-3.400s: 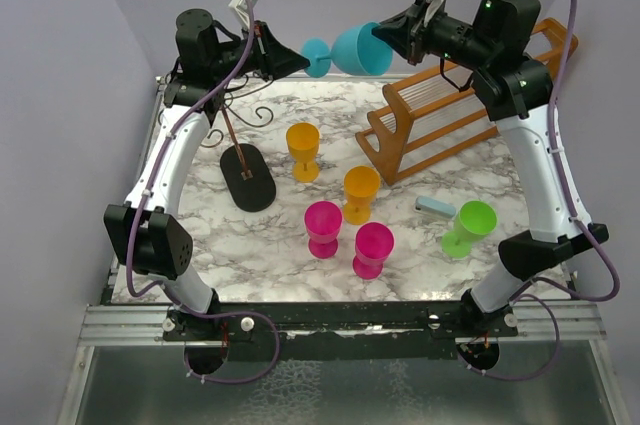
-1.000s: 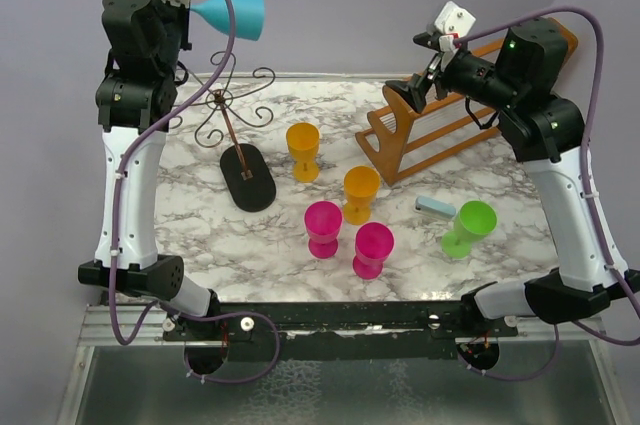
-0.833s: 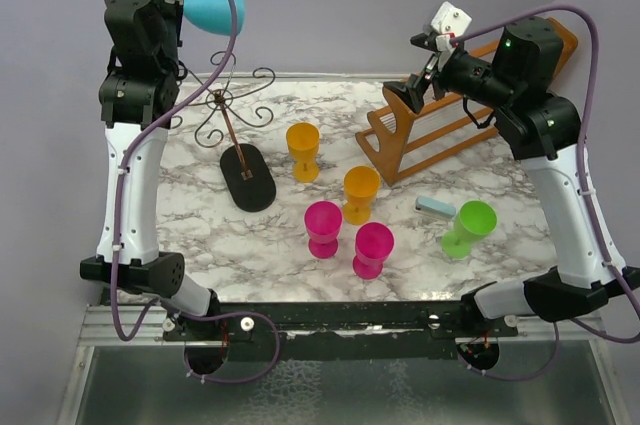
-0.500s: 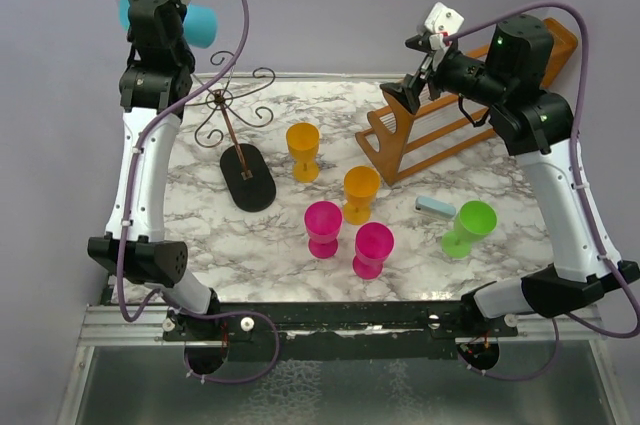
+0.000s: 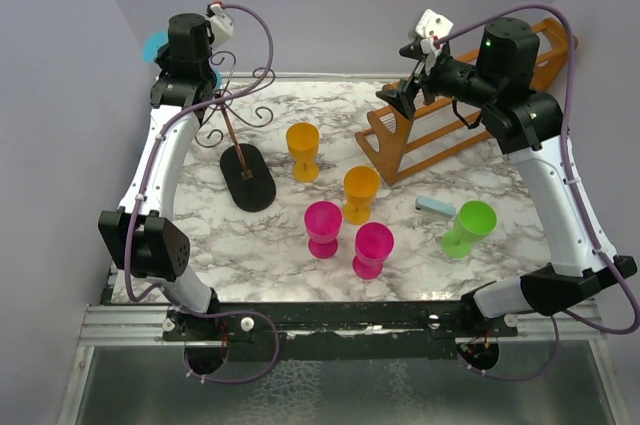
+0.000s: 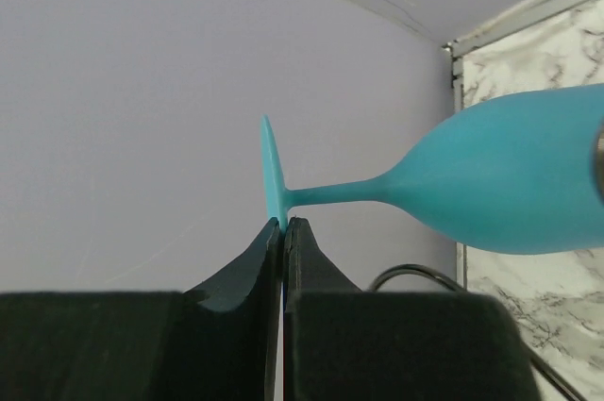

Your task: Place the wine glass upside down on the wine glass rack

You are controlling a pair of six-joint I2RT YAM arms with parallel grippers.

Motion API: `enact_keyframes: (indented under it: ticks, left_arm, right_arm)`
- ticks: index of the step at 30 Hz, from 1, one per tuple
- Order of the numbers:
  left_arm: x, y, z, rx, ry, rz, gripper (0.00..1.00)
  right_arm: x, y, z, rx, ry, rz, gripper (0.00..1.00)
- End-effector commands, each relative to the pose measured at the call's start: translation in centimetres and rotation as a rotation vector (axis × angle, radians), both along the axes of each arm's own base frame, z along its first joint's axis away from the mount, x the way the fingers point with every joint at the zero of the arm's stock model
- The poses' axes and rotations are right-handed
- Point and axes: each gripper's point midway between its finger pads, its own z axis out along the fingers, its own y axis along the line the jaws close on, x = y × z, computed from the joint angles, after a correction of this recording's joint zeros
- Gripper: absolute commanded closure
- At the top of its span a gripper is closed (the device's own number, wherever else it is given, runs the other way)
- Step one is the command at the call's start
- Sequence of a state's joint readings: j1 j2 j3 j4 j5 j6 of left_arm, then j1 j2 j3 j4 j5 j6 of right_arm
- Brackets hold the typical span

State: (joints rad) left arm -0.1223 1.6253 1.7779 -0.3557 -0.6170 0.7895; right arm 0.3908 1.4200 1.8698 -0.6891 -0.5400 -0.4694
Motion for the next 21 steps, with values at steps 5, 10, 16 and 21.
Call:
enact_keyframes:
  ticks: [5,10,16,21]
  left_arm:
    - [0.1,-3.3,0.3,0.092,0.07,-0.227,1.0]
    - [-0.1,-4.6,-0.5,0.113,0.119,-0.292,1.0]
    - [-0.4,-5.7,-0.6,0.14,0.142,-0.346,1.0]
    - [-0.6,-6.7,-0.9,0.157,0.174,-0.393,1.0]
  right_arm:
    - [-0.1,0.2,-0.7,-0.012,0.005,0.024,0.11]
    - [-0.1,0.0,-1.3,-0.019,0.008,0.021,0.11]
    - [-0.3,0.0,-1.3,-0.019,0.006,0.025,0.11]
    - [-0.4,-0.1,-1.4,-0.018,0.007,0.025,0.11]
